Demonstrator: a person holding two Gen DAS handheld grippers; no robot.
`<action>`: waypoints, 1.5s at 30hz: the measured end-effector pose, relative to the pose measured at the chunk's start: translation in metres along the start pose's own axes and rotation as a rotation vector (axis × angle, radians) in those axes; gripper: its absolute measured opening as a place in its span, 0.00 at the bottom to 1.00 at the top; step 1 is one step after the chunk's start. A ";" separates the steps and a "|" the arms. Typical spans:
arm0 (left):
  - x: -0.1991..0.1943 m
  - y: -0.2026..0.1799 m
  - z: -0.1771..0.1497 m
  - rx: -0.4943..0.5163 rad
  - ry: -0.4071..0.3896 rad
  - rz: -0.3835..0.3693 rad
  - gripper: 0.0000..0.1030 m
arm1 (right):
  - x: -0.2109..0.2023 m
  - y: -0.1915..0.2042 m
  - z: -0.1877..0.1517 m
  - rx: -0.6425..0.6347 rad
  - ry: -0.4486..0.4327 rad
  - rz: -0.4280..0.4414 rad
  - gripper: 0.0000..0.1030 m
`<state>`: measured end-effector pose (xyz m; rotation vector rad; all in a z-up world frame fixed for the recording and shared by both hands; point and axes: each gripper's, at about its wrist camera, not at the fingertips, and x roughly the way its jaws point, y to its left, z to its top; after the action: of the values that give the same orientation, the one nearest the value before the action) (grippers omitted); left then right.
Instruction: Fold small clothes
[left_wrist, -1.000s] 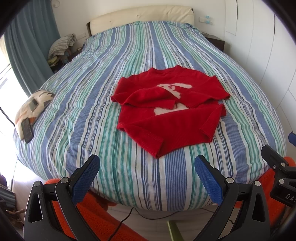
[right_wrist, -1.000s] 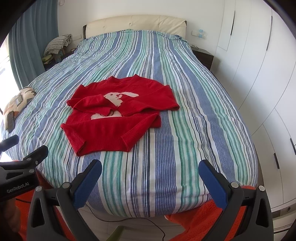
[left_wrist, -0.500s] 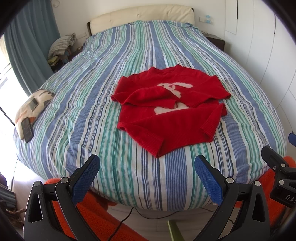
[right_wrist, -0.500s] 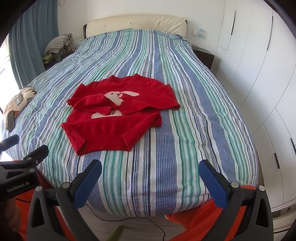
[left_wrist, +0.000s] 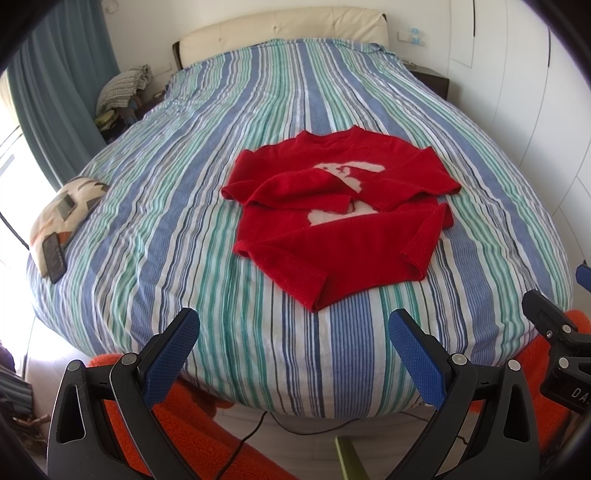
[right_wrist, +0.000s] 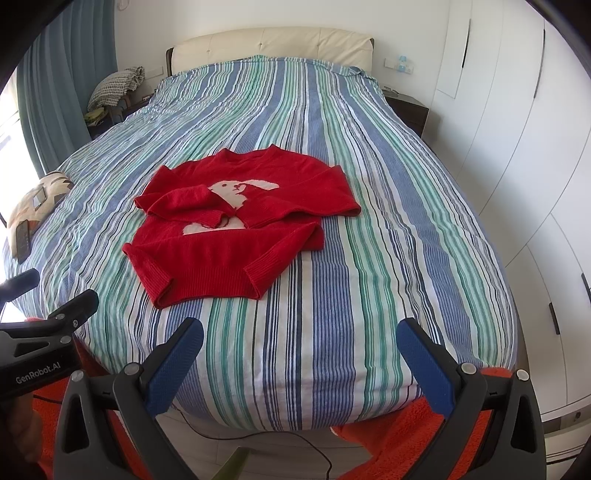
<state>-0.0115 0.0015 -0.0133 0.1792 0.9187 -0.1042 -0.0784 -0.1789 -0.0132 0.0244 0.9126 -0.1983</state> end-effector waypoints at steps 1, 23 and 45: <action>0.001 0.000 0.000 0.000 0.002 0.000 0.99 | 0.000 -0.001 0.001 -0.001 0.000 0.000 1.00; 0.097 0.073 -0.010 -0.196 0.212 -0.076 0.99 | 0.067 -0.042 -0.013 -0.003 0.041 0.070 1.00; 0.135 0.092 -0.035 -0.167 0.201 -0.232 0.04 | 0.164 -0.058 -0.017 0.283 0.357 0.480 0.12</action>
<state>0.0581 0.0963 -0.1319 -0.0739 1.1416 -0.2264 -0.0044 -0.2600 -0.1494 0.5506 1.1990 0.1316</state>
